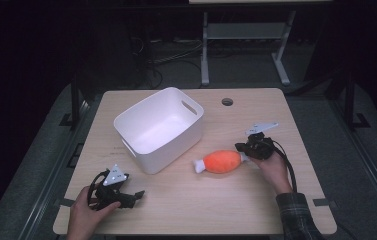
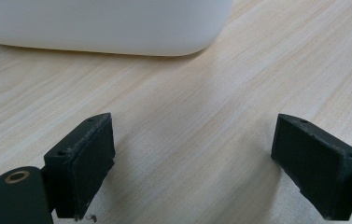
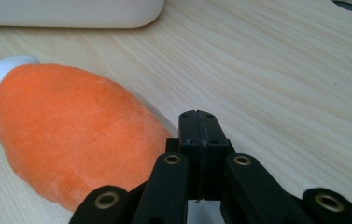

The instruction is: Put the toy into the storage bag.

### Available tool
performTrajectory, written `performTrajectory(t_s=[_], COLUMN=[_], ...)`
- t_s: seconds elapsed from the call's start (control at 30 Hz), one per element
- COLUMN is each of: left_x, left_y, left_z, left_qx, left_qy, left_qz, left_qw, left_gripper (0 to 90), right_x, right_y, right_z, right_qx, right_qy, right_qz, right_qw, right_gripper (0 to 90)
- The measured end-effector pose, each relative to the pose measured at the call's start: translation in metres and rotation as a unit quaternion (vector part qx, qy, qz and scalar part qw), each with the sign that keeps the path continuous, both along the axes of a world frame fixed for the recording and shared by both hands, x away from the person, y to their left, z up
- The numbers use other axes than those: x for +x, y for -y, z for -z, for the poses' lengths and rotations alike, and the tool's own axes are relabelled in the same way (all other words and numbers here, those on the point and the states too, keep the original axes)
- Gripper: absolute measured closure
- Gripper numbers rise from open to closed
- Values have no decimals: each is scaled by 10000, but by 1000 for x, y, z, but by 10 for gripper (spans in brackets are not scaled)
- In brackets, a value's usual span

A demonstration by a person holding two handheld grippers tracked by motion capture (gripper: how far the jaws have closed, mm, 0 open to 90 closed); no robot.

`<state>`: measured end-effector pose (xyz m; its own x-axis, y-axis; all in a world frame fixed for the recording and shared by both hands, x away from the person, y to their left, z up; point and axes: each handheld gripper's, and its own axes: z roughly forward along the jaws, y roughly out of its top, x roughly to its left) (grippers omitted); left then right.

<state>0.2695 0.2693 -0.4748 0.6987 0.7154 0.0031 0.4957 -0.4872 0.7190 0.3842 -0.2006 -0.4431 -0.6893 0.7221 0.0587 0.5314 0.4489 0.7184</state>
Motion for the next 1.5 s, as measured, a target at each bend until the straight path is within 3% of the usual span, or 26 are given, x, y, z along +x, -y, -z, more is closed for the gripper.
performTrajectory(t_s=[0.97, 1.5], left_x=[0, 0], left_y=[0, 0], left_z=[0, 0], left_qx=[0, -23], left_qy=[0, 9], left_qz=[0, -13], left_qw=[10000, 10000], left_gripper=[125, 125], right_x=[-26, -46], right_y=[-5, -10], right_z=[1, -1], right_qx=[-304, -322], right_qy=[-173, -188], right_qz=[-323, -440], right_qw=[9989, 9983], right_gripper=[895, 895])
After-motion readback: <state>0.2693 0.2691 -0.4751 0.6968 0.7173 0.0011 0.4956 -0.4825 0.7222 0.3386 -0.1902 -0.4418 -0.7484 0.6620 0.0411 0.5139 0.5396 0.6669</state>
